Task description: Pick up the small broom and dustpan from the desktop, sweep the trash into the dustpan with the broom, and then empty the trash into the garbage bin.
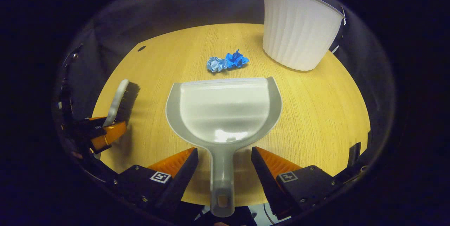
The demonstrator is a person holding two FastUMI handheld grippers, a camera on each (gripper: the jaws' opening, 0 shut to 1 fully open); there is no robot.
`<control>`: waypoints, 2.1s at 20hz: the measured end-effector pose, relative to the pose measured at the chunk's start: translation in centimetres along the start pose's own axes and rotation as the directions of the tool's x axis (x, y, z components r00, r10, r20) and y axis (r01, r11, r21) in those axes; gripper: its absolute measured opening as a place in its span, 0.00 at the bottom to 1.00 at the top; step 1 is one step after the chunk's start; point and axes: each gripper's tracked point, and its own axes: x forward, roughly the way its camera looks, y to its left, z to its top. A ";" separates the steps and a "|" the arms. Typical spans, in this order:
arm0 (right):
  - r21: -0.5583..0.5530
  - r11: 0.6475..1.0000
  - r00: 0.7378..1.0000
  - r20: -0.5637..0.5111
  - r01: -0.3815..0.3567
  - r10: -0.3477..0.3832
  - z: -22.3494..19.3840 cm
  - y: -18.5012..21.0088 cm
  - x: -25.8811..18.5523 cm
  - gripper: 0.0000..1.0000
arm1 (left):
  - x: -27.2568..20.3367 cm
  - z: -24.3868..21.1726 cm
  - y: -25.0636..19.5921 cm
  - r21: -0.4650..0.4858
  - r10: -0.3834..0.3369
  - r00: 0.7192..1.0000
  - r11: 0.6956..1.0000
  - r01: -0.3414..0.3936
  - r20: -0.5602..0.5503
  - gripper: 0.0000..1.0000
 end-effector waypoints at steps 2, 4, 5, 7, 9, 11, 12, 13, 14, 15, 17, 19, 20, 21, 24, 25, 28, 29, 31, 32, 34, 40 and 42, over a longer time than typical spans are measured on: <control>-0.008 1.000 1.000 -0.011 -0.001 0.001 0.0 0.1 0.5 0.95 | 0.5 0.0 0.2 -0.003 0.004 1.000 1.000 -0.004 -0.009 0.92; -0.018 1.000 1.000 -0.022 0.003 -0.003 -0.1 0.1 0.8 0.95 | 0.9 0.1 0.6 -0.007 0.011 1.000 1.000 -0.011 -0.014 0.86; -0.021 1.000 1.000 -0.029 0.005 -0.005 -0.2 0.1 1.0 0.88 | 1.1 0.2 0.6 -0.007 0.012 1.000 1.000 -0.012 -0.017 0.81; -0.035 0.999 0.999 -0.044 0.000 -0.001 -0.5 0.2 1.2 0.82 | 1.6 0.1 0.5 -0.006 0.008 1.000 1.000 -0.008 -0.018 0.73; -0.051 0.999 0.999 -0.052 0.012 -0.014 -0.7 -0.2 1.7 0.65 | 1.7 0.7 0.7 -0.003 0.012 1.000 1.000 -0.012 -0.012 0.72; -0.055 0.998 0.998 -0.062 0.014 -0.017 -0.8 -0.3 1.8 0.51 | 1.8 0.9 0.7 -0.001 0.019 1.000 1.000 -0.019 -0.006 0.69; -0.058 0.998 0.998 -0.067 0.005 -0.008 -0.9 -0.2 1.9 0.48 | 1.9 1.0 0.6 0.000 0.019 1.000 1.000 -0.019 -0.003 0.62; -0.052 0.998 0.997 -0.067 0.019 -0.022 -1.1 -0.5 2.2 0.44 | 2.0 1.1 0.6 0.001 0.022 1.000 1.000 -0.022 -0.002 0.55; -0.057 0.998 0.997 -0.076 0.022 -0.026 -1.0 -0.3 2.1 0.36 | 2.0 1.3 0.5 0.004 0.026 1.000 1.000 -0.026 -0.001 0.53; -0.060 0.998 0.997 -0.073 0.024 -0.029 -0.9 -0.4 2.1 0.35 | 2.0 1.3 0.4 0.005 0.028 1.000 1.000 -0.028 0.000 0.51; -0.061 0.998 0.997 -0.065 0.024 -0.028 -0.8 -0.4 1.9 0.35 | 1.9 1.5 0.5 0.008 0.030 1.000 1.000 -0.030 0.002 0.48; -0.070 0.997 0.998 -0.066 0.016 -0.020 -0.9 -0.6 2.0 0.33 | 2.0 1.7 0.3 0.011 0.017 1.000 1.000 -0.017 -0.001 0.46; -0.073 0.997 0.998 -0.062 0.011 -0.015 -1.0 -0.8 2.0 0.33 | 2.1 2.0 0.3 0.015 0.015 1.000 1.000 -0.015 -0.001 0.48; -0.075 0.997 0.998 -0.060 0.005 -0.009 -0.9 -1.0 1.9 0.34 | 2.0 2.4 0.2 0.018 0.013 1.000 1.000 -0.013 0.000 0.48; -0.093 0.996 0.998 -0.060 -0.006 0.001 -1.1 -2.0 1.7 0.29 | 2.4 4.1 -0.3 0.044 0.001 1.000 0.999 -0.002 0.010 0.42; -0.103 0.995 0.998 -0.060 -0.012 0.006 -1.1 -2.4 1.8 0.29 | 2.5 4.9 -0.6 0.057 -0.004 1.000 0.998 0.003 0.016 0.42; -0.127 0.991 0.998 -0.061 -0.030 0.023 -0.9 -3.8 1.6 0.29 | 3.0 7.6 -2.4 0.107 -0.025 0.999 0.994 0.021 0.036 0.42; -0.141 0.989 0.998 -0.062 -0.037 0.029 -0.7 -4.2 1.6 0.29 | 3.3 8.6 -3.1 0.129 -0.032 0.999 0.991 0.026 0.044 0.42; -0.163 0.985 0.997 -0.070 -0.047 0.036 -0.6 -5.2 1.6 0.29 | 4.1 10.4 -4.7 0.178 -0.051 0.997 0.983 0.041 0.056 0.44; -0.171 0.984 0.996 -0.073 -0.054 0.042 -0.5 -5.5 1.6 0.29 | 4.5 11.3 -5.6 0.202 -0.065 0.996 0.978 0.051 0.061 0.42; -0.181 0.981 0.995 -0.082 -0.072 0.058 -0.1 -5.9 1.7 0.29 | 5.6 12.7 -7.8 0.243 -0.100 0.993 0.967 0.083 0.060 0.39; -0.225 0.968 0.990 -0.105 -0.115 0.093 0.7 -7.0 1.6 0.29 | 8.7 15.0 -12.6 0.346 -0.182 0.983 0.924 0.164 0.021 0.44; -0.241 0.962 0.988 -0.113 -0.130 0.105 0.8 -7.4 1.6 0.29 | 9.4 15.7 -13.7 0.376 -0.201 0.979 0.909 0.182 0.013 0.39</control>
